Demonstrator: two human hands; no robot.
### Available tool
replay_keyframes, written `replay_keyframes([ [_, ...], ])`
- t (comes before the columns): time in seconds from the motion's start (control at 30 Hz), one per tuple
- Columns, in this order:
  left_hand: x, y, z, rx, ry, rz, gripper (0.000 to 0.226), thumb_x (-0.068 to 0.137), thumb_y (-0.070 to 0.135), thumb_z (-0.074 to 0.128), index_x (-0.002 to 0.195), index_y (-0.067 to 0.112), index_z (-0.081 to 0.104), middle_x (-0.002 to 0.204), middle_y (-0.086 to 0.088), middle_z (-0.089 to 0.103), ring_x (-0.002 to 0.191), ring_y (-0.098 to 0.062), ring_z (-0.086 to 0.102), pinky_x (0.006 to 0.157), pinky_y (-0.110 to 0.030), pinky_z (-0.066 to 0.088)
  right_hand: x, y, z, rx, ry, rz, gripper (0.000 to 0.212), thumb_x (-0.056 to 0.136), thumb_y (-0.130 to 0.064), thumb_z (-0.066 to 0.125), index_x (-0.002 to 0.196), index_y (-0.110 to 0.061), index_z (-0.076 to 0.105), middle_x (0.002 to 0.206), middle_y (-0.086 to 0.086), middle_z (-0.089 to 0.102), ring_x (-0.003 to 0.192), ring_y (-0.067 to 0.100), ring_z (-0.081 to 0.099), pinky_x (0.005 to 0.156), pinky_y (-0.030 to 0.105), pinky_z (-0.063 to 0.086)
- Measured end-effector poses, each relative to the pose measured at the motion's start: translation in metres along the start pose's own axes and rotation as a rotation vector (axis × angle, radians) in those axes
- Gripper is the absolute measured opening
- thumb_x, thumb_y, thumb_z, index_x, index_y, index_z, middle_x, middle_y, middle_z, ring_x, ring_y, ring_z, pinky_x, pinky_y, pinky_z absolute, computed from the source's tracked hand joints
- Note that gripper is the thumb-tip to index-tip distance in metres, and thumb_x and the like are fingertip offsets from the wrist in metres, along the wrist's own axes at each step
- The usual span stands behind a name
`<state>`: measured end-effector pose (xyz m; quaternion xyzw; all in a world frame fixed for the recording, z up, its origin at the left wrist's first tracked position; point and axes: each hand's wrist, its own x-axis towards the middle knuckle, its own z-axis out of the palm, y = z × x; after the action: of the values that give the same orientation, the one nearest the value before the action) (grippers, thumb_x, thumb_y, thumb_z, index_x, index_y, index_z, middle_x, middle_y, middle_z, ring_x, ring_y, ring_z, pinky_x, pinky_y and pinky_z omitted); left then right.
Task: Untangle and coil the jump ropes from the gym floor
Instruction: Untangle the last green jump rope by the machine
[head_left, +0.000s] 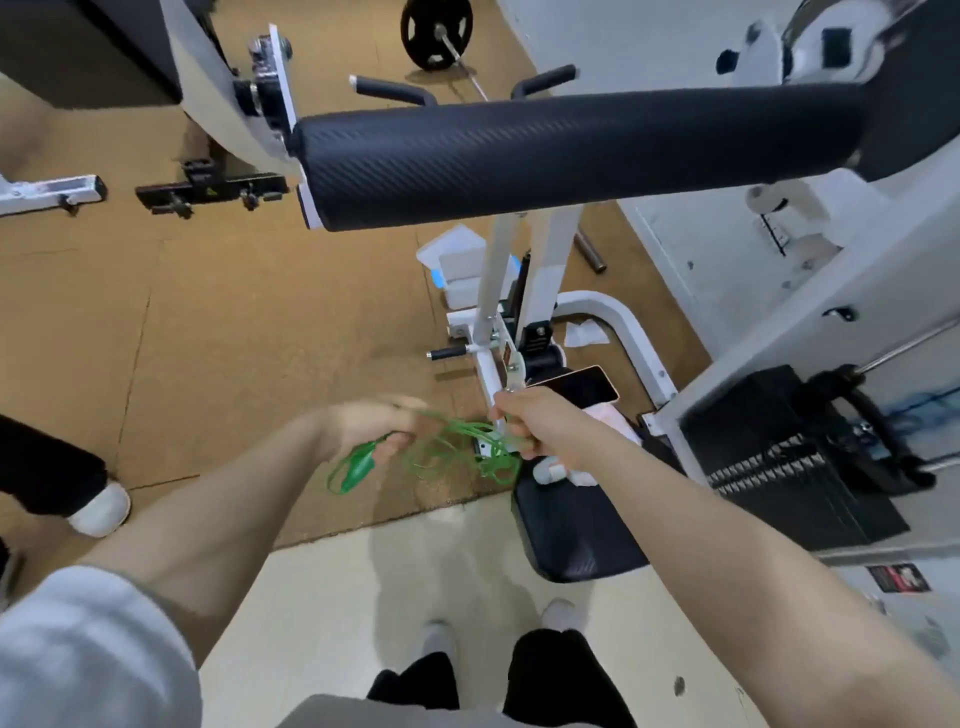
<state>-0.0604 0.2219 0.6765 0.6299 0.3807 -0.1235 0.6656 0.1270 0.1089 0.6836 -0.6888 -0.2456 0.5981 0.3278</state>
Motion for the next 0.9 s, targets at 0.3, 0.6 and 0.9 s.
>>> replay_keyframes([
  [0.3, 0.016, 0.031, 0.011, -1.022, 0.314, 0.110, 0.022, 0.096, 0.018, 0.042, 0.074, 0.015, 0.043, 0.038, 0.010, 0.029, 0.029, -0.003, 0.026, 0.030, -0.012, 0.022, -0.031, 0.010, -0.033, -0.267, -0.222, -0.073, 0.019, 0.085, -0.023, 0.068, 0.074, -0.007, 0.067, 0.061, -0.005, 0.048, 0.045, 0.003, 0.040, 0.048, 0.016, 0.032],
  [0.6, 0.001, 0.040, 0.042, -0.494, -0.029, -0.056, 0.043, 0.079, 0.045, 0.056, 0.095, 0.008, 0.072, 0.041, 0.011, 0.024, 0.032, -0.005, 0.021, 0.032, -0.015, 0.019, -0.025, 0.018, -0.054, 0.507, -0.218, -0.177, 0.037, 0.092, -0.029, 0.048, 0.058, -0.015, 0.054, 0.104, 0.014, 0.051, 0.095, 0.031, 0.049, 0.094, 0.035, 0.040],
  [0.9, 0.003, 0.043, 0.048, -0.730, 0.116, 0.187, 0.029, 0.081, 0.030, 0.050, 0.057, 0.013, 0.055, 0.032, 0.009, 0.026, 0.026, -0.003, 0.022, 0.030, -0.012, 0.019, -0.048, 0.014, -0.062, -0.062, -0.202, 0.128, 0.029, 0.093, -0.042, 0.052, 0.103, -0.015, 0.055, 0.106, 0.005, 0.062, 0.074, 0.024, 0.065, 0.039, 0.017, 0.038],
])
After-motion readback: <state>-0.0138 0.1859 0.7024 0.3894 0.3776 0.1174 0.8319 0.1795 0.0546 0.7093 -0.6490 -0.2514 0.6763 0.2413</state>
